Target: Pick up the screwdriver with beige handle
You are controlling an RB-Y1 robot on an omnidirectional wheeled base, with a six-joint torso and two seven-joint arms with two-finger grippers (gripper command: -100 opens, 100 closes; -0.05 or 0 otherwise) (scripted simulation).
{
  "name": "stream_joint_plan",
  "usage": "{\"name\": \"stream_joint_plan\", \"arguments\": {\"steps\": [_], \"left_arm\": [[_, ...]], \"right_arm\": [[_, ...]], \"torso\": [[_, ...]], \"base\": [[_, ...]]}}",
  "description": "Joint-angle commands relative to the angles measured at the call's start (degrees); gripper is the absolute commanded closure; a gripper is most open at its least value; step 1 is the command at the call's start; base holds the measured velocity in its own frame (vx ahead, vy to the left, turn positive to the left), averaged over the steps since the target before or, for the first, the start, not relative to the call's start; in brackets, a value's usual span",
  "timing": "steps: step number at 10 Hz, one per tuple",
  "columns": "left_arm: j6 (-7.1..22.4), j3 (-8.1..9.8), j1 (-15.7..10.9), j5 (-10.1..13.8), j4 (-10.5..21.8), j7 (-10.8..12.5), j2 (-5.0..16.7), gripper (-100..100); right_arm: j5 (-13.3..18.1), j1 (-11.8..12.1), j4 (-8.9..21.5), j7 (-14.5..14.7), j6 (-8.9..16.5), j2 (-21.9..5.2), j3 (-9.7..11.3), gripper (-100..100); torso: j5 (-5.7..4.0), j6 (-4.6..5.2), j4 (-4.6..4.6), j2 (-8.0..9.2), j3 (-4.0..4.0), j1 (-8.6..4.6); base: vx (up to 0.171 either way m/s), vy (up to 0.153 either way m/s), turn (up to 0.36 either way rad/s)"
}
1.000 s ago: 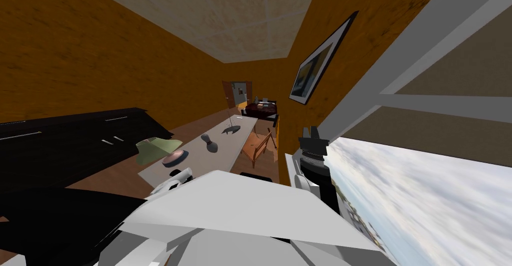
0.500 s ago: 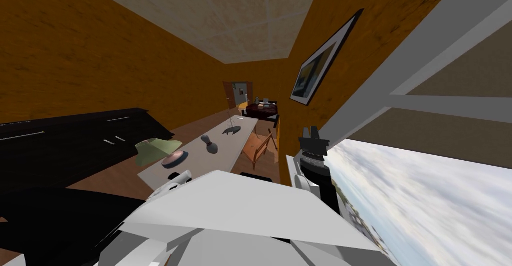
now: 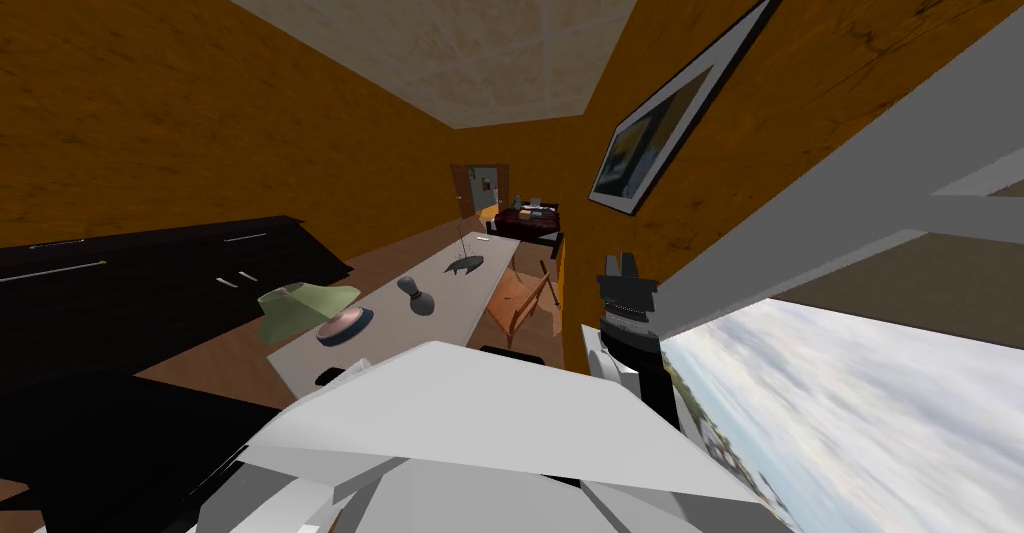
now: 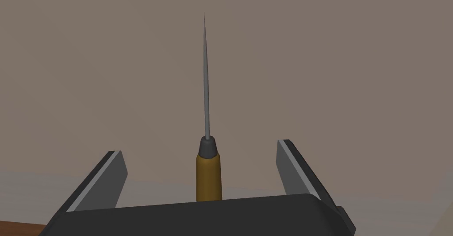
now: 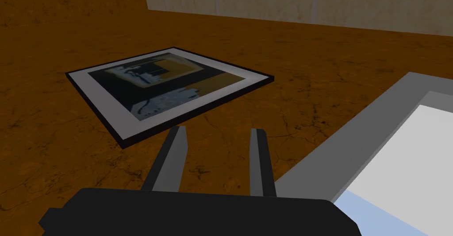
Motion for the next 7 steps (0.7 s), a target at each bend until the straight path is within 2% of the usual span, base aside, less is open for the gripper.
{"name": "stream_joint_plan", "arguments": {"steps": [1,3,4,5,6,7], "left_arm": [[-1.3,1.07,0.8,0.9,0.8,-2.7,-0.4,-100],[-2.3,2.80,3.1,2.0,-0.4,-6.1,-2.0,-100],[-2.3,2.80,3.1,2.0,-0.4,-6.1,-2.0,-100],[-2.8,3.67,4.2,2.5,-1.0,-7.9,-2.9,-100],[-3.0,3.29,3.3,2.6,0.2,-7.3,-2.1,-100],[-3.2,3.37,3.3,2.7,0.2,-7.6,-2.2,100]], "right_arm": [[0.0,0.0,0.0,0.0,0.0,0.0,0.0,0],[0.0,0.0,0.0,0.0,0.0,0.0,0.0,0],[0.0,0.0,0.0,0.0,0.0,0.0,0.0,0],[0.0,0.0,0.0,0.0,0.0,0.0,0.0,0],[0.0,0.0,0.0,0.0,0.0,0.0,0.0,0],[0.0,0.0,0.0,0.0,0.0,0.0,0.0,0]], "torso": [[0.00,0.00,0.00,0.00,0.00,0.00],[0.00,-0.02,0.01,0.06,0.04,0.02],[0.01,-0.01,0.01,0.08,0.04,0.05],[-0.01,0.00,0.06,0.33,0.18,-0.05],[0.03,-0.07,0.03,0.42,0.22,-0.08],[0.06,-0.08,0.03,0.46,0.23,-0.02]], "base": [[0.076,0.014,0.044],[0.094,0.036,0.058],[-0.009,0.003,-0.008],[0.000,-0.006,0.016],[0.000,0.000,0.000],[0.000,0.000,0.000]]}}
